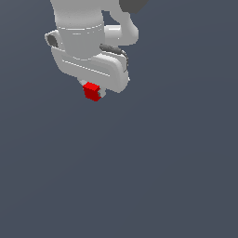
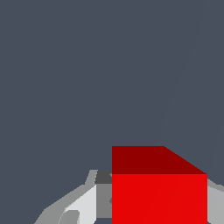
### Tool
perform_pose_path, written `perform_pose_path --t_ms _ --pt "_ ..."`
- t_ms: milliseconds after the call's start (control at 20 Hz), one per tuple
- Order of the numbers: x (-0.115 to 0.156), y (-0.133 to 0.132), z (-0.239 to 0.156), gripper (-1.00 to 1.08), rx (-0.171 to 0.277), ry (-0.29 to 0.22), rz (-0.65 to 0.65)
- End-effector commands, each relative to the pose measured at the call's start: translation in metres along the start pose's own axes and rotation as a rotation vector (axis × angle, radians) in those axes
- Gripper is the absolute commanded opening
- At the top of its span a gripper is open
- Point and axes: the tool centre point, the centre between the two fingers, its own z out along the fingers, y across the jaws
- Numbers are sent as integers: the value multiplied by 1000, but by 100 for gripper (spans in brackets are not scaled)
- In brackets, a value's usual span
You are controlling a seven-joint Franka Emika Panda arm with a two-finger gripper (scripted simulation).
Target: Pick up the red cube and move it to a goal position.
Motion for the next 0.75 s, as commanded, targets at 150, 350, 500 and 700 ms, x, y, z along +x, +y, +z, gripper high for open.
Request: perform_pose_path --t_ms 150,350,500,700 --pt "7 12 -34 -100 -1 -1 -1" --pt "11 17 -48 -100 -1 -1 -1" --pt "13 19 -54 -100 -1 -1 -1" --pt "14 19 -56 -100 -1 -1 -1"
